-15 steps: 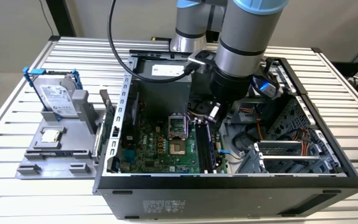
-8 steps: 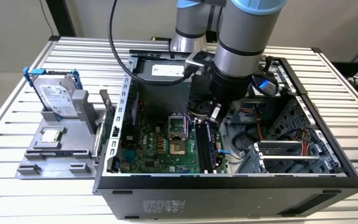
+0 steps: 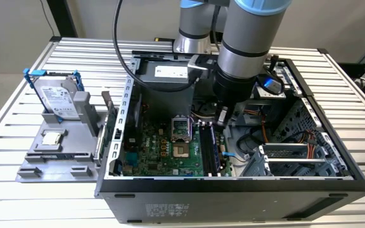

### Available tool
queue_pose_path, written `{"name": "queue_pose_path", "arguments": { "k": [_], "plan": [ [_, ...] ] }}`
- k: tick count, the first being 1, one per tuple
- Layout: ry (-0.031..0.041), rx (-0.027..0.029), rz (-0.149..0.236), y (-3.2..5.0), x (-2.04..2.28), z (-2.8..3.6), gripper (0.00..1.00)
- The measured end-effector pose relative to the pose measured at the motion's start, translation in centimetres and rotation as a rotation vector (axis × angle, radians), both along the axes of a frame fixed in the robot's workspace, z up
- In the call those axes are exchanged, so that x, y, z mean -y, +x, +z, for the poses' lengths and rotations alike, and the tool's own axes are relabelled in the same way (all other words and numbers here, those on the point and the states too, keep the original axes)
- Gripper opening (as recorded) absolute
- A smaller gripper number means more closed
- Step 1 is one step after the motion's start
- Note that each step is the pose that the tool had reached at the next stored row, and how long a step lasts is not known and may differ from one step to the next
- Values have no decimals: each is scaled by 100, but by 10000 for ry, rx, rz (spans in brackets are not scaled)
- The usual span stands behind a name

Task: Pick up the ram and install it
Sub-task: 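Press down the ram until it locks into place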

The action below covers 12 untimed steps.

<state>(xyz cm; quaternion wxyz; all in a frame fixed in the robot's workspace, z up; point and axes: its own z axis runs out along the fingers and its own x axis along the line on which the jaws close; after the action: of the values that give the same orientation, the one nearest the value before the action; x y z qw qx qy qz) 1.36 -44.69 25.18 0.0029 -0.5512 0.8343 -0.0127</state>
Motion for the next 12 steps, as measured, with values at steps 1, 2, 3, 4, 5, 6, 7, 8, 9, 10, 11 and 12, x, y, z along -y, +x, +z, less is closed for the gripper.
{"name": "queue_pose_path", "arguments": {
  "k": [1,2,3,4,5,6,7,8,9,10,11,12],
  "plan": [
    [0,0,180,-1,0,0,0],
    [0,0,357,-1,0,0,0],
    [-1,0,521,-2,0,0,0],
    [0,0,678,-2,0,0,0],
    [0,0,825,-2,0,0,0],
    [0,0,971,-3,0,-1,0],
    [1,0,1117,-3,0,-1,0],
    [1,0,1257,-3,0,-2,0],
    [0,0,1385,-5,0,-2,0],
    [0,0,1504,-7,0,-3,0],
    [0,0,1587,-10,0,-3,0],
    [-1,0,1655,-12,1,-4,0]
  ]
}}
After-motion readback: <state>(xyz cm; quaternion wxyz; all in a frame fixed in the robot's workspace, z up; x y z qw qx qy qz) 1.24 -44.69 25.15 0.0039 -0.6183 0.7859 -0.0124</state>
